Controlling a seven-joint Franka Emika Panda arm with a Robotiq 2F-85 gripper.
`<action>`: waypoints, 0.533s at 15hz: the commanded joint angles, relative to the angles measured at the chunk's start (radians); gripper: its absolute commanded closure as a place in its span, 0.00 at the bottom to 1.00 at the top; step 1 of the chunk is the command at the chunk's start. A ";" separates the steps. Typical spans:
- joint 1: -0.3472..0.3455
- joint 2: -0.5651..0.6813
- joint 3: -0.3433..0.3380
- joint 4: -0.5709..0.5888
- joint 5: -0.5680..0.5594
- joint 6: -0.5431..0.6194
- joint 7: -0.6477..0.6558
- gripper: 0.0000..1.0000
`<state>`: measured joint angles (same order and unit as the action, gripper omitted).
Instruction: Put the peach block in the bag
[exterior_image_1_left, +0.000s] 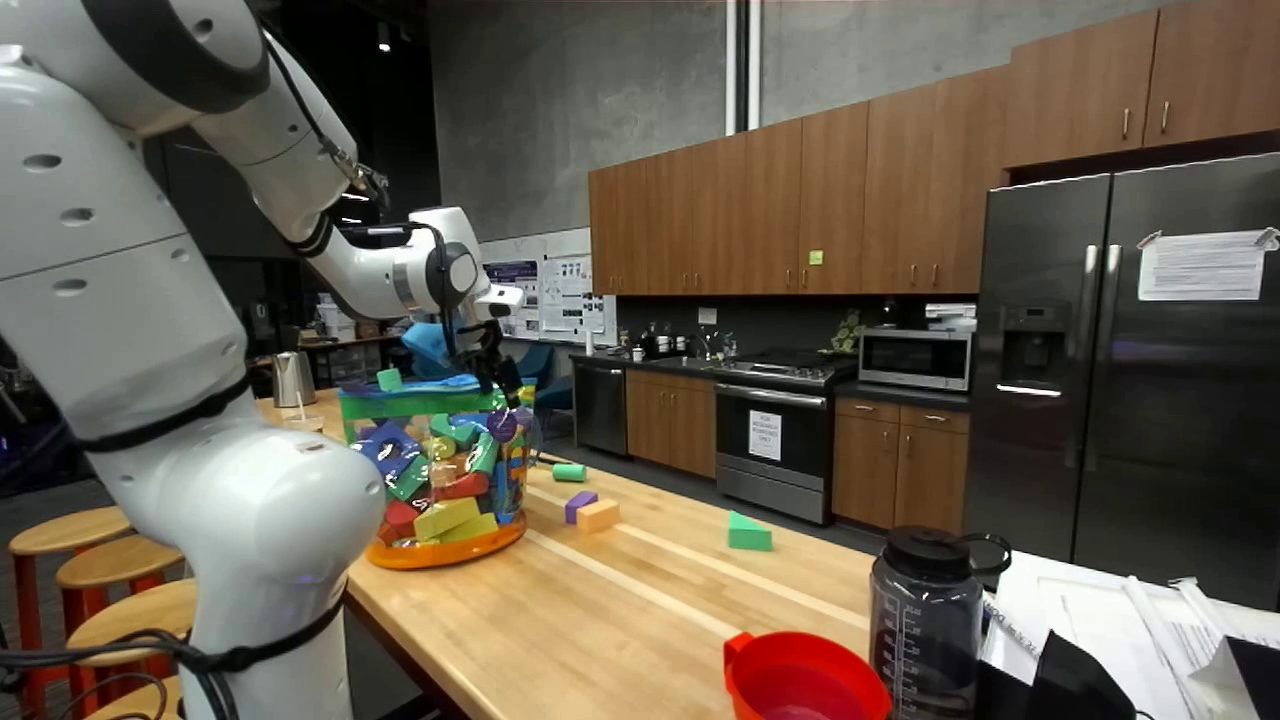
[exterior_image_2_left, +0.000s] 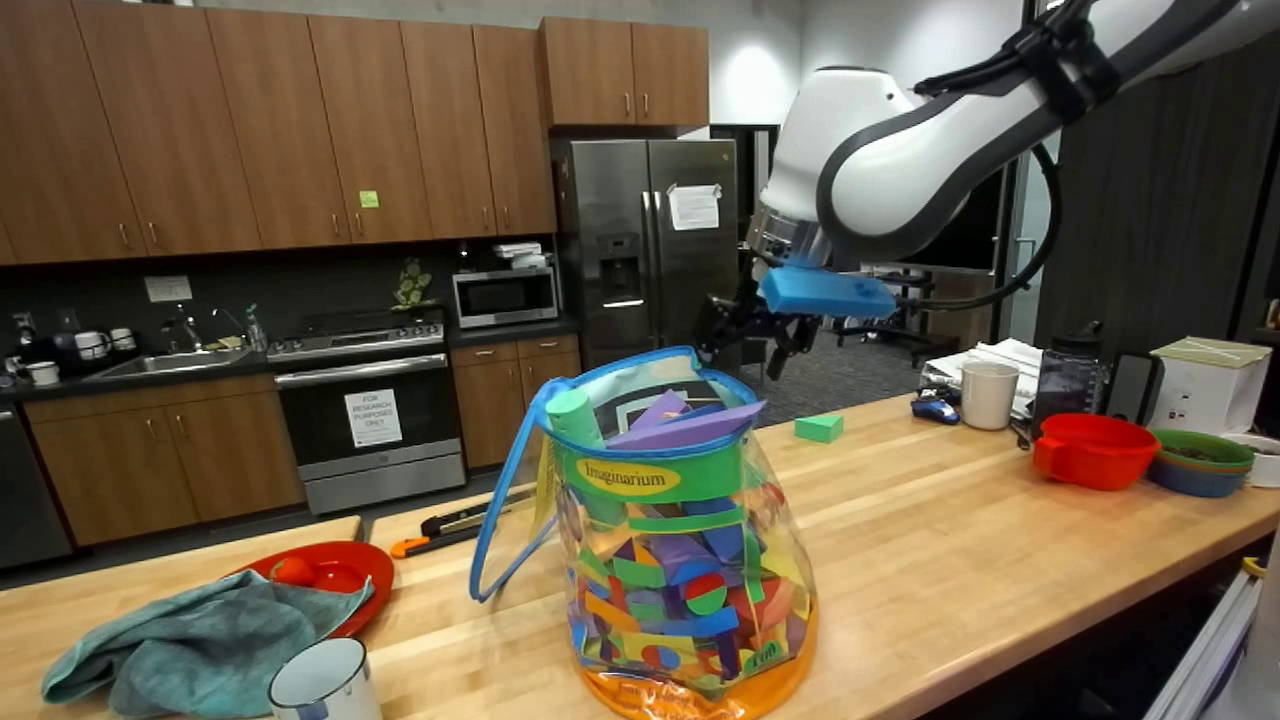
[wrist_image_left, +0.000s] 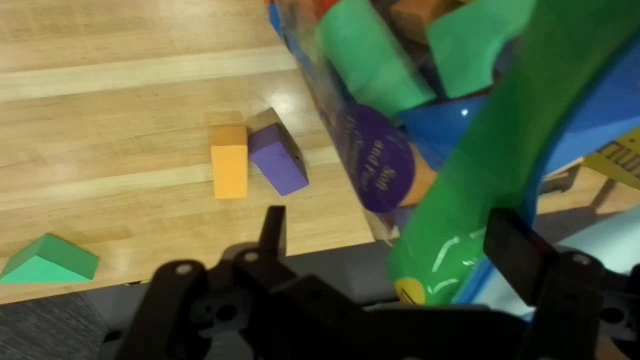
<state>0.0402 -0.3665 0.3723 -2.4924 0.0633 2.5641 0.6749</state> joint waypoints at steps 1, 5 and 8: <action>-0.038 0.123 0.087 0.174 -0.120 0.036 0.219 0.00; -0.041 0.229 0.090 0.322 -0.291 0.090 0.420 0.00; -0.080 0.279 0.093 0.374 -0.363 0.172 0.501 0.00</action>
<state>0.0021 -0.1524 0.4601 -2.1832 -0.2252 2.6711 1.0949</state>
